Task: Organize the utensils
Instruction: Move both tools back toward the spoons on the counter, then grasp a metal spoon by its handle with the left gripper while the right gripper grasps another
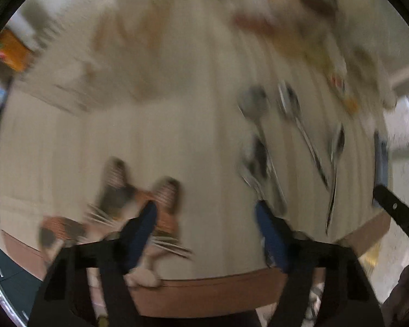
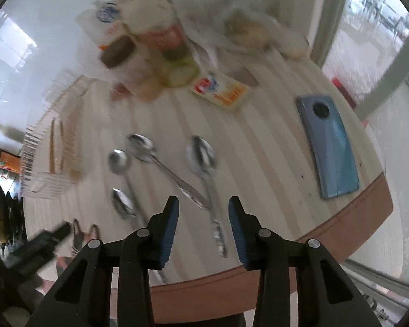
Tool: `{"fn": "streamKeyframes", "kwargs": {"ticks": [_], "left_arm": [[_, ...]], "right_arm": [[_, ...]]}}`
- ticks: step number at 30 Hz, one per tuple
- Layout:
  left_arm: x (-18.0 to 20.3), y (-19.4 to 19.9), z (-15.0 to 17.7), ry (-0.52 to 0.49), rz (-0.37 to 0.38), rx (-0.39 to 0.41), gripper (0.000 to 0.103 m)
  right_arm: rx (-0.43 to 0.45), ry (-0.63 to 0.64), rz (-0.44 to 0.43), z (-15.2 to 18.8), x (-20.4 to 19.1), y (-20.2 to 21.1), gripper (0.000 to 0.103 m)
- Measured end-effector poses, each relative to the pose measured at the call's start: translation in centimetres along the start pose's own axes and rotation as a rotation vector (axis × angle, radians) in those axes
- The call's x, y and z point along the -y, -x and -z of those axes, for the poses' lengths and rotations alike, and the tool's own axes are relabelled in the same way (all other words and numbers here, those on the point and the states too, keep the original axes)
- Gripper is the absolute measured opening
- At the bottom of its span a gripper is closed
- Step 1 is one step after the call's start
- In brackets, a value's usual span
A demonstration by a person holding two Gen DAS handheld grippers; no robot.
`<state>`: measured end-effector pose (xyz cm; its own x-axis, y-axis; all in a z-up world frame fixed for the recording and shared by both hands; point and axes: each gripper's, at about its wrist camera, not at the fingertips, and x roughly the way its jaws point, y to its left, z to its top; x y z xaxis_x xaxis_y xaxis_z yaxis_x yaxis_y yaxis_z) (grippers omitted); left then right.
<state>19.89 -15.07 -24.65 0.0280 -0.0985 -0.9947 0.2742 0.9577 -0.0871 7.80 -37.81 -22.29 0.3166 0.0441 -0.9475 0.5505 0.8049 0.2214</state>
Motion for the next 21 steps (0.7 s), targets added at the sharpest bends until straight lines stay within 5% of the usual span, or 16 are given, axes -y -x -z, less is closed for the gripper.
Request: {"fn": "streamKeyframes", "kwargs": {"ticks": [5, 12, 21], "left_arm": [[3.4, -3.2, -0.5, -0.025, -0.014, -0.058, 0.05], [6.3, -3.9, -1.1, -0.092, -0.101, -0.016, 0.006], [1.9, -3.2, -0.7, -0.039, -0.182, -0.005, 0.004]], "right_arm": [[-0.051, -0.034, -0.012, -0.1, 3.2, -2.3, 0.04], [-0.082, -0.04, -0.035, -0.5, 5.1, -3.4, 0.04], [-0.126, 0.037, -0.045, -2.3, 1.7, -6.7, 0.04]]}}
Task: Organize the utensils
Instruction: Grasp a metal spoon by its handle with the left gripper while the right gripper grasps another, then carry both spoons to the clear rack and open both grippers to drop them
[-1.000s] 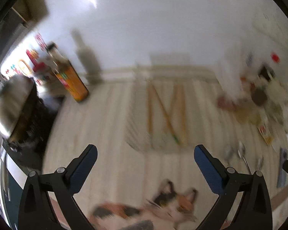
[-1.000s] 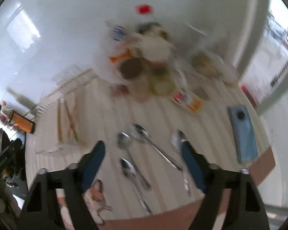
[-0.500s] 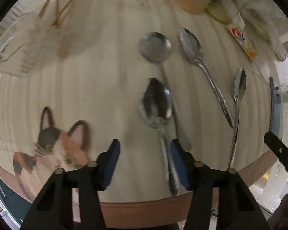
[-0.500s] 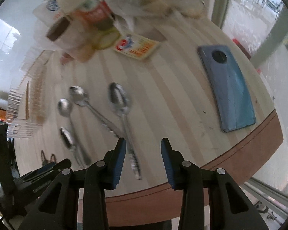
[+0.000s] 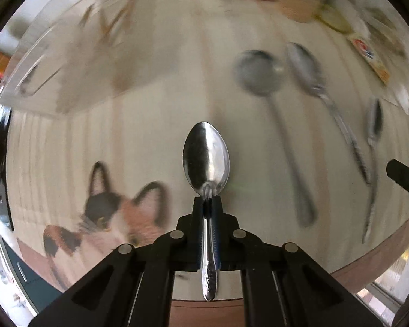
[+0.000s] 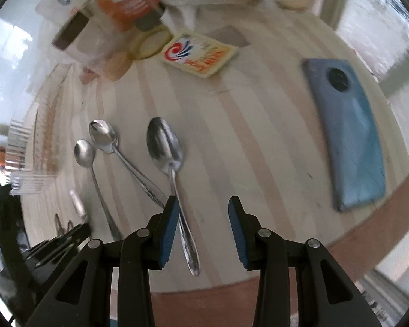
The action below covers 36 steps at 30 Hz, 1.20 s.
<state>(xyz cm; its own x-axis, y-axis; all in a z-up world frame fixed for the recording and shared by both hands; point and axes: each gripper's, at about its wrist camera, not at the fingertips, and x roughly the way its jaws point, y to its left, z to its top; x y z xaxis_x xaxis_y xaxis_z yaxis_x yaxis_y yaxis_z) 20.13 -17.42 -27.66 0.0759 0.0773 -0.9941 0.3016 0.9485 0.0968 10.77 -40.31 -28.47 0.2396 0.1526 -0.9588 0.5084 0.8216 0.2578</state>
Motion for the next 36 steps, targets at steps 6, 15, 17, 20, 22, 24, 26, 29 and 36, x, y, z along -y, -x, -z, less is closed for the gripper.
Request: {"fn": "streamKeyframes", "kwargs": {"ticks": [6, 15, 17, 20, 22, 24, 26, 29, 36], "left_arm": [[-4.8, -0.1, 1.0, 0.091, -0.007, -0.018, 0.004], [-6.2, 0.0, 2.4, 0.086, 0.009, -0.002, 0.004], [-6.0, 0.0, 3.1, 0.083, 0.02, -0.013, 0.004], [-6.8, -0.3, 4.9, 0.065, 0.041, -0.033, 0.004], [-6.5, -0.2, 5.9, 0.04, 0.032, -0.026, 0.004], [-6.1, -0.2, 6.4, 0.02, 0.022, -0.019, 0.004], [-6.2, -0.2, 6.7, 0.013, 0.025, -0.022, 0.004], [-6.2, -0.3, 7.0, 0.002, 0.028, -0.02, 0.004], [-6.4, -0.1, 6.2, -0.013, 0.043, -0.026, 0.004]], "right_arm": [[-0.003, 0.184, 0.154, -0.3, -4.5, -2.0, 0.036], [-0.02, 0.169, 0.23, 1.1, -2.3, -1.0, 0.007], [-0.048, 0.159, 0.215, 2.5, -1.5, -0.7, 0.007], [-0.096, 0.186, 0.187, 5.1, -2.1, -0.6, 0.007], [-0.121, 0.231, 0.169, 7.0, -3.5, -0.8, 0.007], [-0.128, 0.276, 0.168, 8.4, -5.2, -1.1, 0.007], [-0.125, 0.306, 0.168, 9.1, -6.7, -1.4, 0.007], [-0.114, 0.344, 0.191, 9.0, -8.6, -1.8, 0.007], [-0.123, 0.405, 0.254, 8.9, -11.1, -2.3, 0.009]]}}
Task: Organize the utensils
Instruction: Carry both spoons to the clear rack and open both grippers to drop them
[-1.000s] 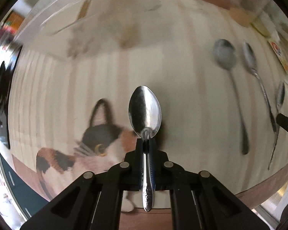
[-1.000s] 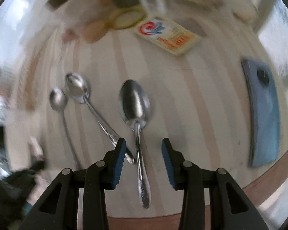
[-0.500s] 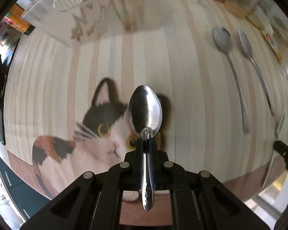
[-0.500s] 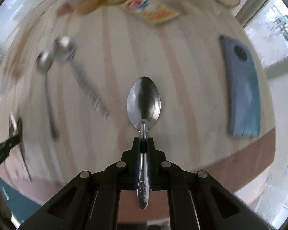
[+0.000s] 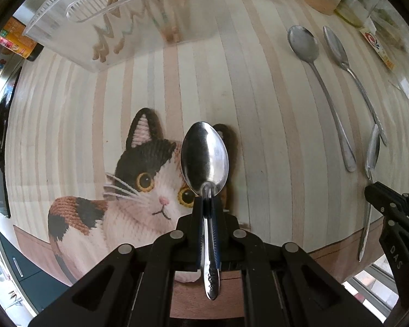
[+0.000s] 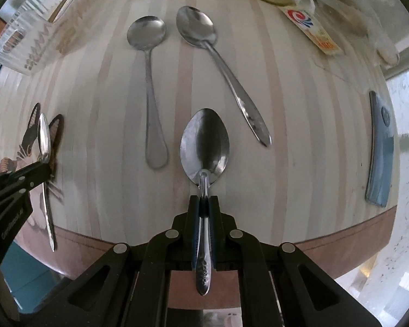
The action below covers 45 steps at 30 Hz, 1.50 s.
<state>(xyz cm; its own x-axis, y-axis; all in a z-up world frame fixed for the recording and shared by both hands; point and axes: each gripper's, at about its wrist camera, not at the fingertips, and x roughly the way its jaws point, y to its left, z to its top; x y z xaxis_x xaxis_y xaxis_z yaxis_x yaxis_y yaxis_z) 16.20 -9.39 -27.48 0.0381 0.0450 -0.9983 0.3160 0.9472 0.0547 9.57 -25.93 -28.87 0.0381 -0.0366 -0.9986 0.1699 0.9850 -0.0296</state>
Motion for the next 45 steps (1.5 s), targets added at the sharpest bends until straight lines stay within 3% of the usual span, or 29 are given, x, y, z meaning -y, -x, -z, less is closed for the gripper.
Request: {"fn": "streamKeyframes", "kwargs": {"ticks": [9, 17, 25, 29, 30, 33, 39, 43, 45], "left_arm": [[0.0, -0.2, -0.2, -0.021, -0.001, 0.0, 0.004], [0.2, 1.1, -0.3, -0.044, -0.041, 0.042, 0.0], [-0.1, 4.8, -0.9, -0.026, 0.001, 0.117, 0.0], [-3.2, 5.0, -1.0, 0.078, 0.105, 0.103, 0.0], [-4.5, 4.5, -1.1, 0.116, 0.16, 0.082, 0.001], [-6.6, 2.9, -0.9, 0.193, 0.233, 0.022, 0.003], [-4.6, 0.6, -0.5, 0.163, 0.296, -0.046, 0.009], [-1.6, -0.3, -1.0, 0.092, 0.266, -0.053, 0.03], [0.0, 0.0, -1.4, 0.039, 0.198, -0.027, 0.028]], "right_arm": [[-0.003, -0.01, 0.018, -1.1, -2.3, 0.1, 0.009], [0.049, -0.096, -0.023, -0.3, -0.5, 0.0, 0.007], [0.128, -0.127, -0.071, -0.3, 0.2, 3.5, 0.007], [0.129, -0.137, -0.094, -0.2, 0.8, 4.1, 0.007], [0.128, -0.142, -0.096, -0.1, 0.9, 4.0, 0.007], [0.11, -0.161, -0.111, -0.2, 0.8, 3.4, 0.007], [0.078, -0.182, -0.135, -0.1, 1.3, 2.0, 0.007], [0.076, -0.184, -0.136, 0.1, 1.4, 1.7, 0.007], [0.077, -0.185, -0.132, 0.0, 1.4, 1.6, 0.007]]}}
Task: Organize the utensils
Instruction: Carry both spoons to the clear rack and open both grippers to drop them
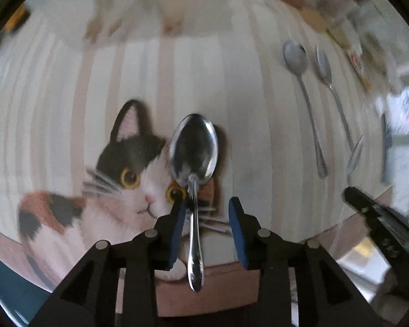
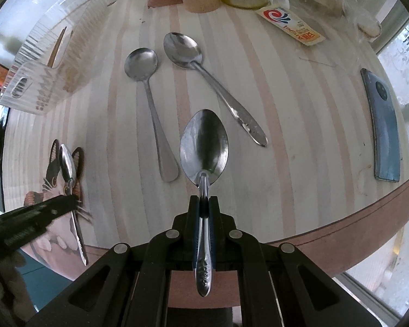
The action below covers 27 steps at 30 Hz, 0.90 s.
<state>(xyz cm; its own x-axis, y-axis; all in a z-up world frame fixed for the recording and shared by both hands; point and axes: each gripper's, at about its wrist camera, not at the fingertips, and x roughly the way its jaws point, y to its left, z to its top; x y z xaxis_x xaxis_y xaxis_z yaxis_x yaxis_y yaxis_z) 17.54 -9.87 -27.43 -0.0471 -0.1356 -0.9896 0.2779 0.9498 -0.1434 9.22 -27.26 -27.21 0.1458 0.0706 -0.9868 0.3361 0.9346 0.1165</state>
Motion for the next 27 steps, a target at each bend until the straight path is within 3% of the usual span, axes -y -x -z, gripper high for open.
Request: {"fn": "streamKeyframes", "kwargs": {"ticks": [2, 4, 14, 27], "left_arm": [[1.1, -0.1, -0.1, -0.027, -0.067, 0.013, 0.023], [1.8, -0.2, -0.1, -0.056, -0.127, 0.027, 0.004], [0.6, 2.7, 0.4, -0.073, -0.127, 0.07, 0.004], [-1.1, 12.6, 0.1, -0.011, -0.079, 0.272, 0.004]], "right_arm": [[0.001, -0.002, 0.004, -0.1, 0.1, 0.0, 0.007], [0.001, -0.005, 0.007, 0.0, 0.3, -0.1, 0.007], [0.007, -0.017, -0.005, 0.4, 1.2, -0.2, 0.007], [0.098, -0.003, -0.064, -1.5, 0.0, 4.1, 0.007]]}}
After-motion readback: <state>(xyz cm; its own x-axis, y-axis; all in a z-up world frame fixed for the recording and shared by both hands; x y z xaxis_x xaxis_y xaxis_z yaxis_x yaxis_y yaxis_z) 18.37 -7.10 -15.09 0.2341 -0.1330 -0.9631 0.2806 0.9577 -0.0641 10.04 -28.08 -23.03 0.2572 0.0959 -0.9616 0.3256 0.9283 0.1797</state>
